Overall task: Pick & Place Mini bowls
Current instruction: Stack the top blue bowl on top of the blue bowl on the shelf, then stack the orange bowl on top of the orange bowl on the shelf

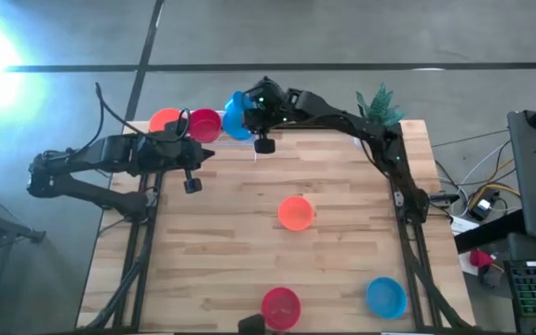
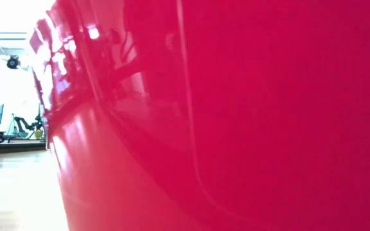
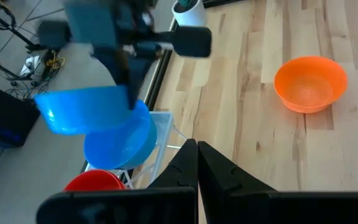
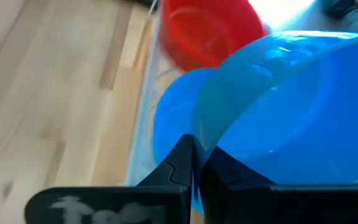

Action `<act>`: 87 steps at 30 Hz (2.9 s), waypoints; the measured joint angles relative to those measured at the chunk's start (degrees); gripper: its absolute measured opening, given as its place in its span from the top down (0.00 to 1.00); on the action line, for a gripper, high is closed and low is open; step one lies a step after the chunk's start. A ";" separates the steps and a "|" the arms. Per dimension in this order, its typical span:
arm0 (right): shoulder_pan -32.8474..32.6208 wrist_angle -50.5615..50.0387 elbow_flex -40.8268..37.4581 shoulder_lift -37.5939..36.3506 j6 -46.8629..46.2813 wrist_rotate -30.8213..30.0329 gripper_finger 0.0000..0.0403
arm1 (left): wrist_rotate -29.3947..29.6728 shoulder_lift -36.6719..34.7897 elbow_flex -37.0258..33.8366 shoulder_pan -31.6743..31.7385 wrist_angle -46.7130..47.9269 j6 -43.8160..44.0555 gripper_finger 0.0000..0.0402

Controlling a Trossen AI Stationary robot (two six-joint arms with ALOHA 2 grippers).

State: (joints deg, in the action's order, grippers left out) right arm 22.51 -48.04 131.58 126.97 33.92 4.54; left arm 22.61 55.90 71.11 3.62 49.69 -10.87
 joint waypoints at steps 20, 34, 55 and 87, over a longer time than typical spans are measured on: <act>-0.99 -4.03 2.94 3.15 3.45 -6.05 0.98 | 0.00 -0.07 0.00 0.00 0.17 -0.04 0.99; -3.09 -4.01 2.91 3.05 7.07 -9.27 0.90 | 0.00 -0.11 0.00 -0.04 0.07 -0.04 0.99; -8.11 -4.36 2.87 -1.91 10.94 -25.58 0.70 | 0.00 -0.33 0.00 0.00 0.09 0.04 0.99; -29.45 -32.75 2.87 -21.76 -16.73 -17.98 0.98 | -5.62 13.54 -0.17 -5.52 -6.81 -4.45 0.99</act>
State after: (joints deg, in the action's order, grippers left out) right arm -6.94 -80.79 134.45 105.21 17.20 -13.45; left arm 16.99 69.44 70.94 -1.90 42.89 -15.32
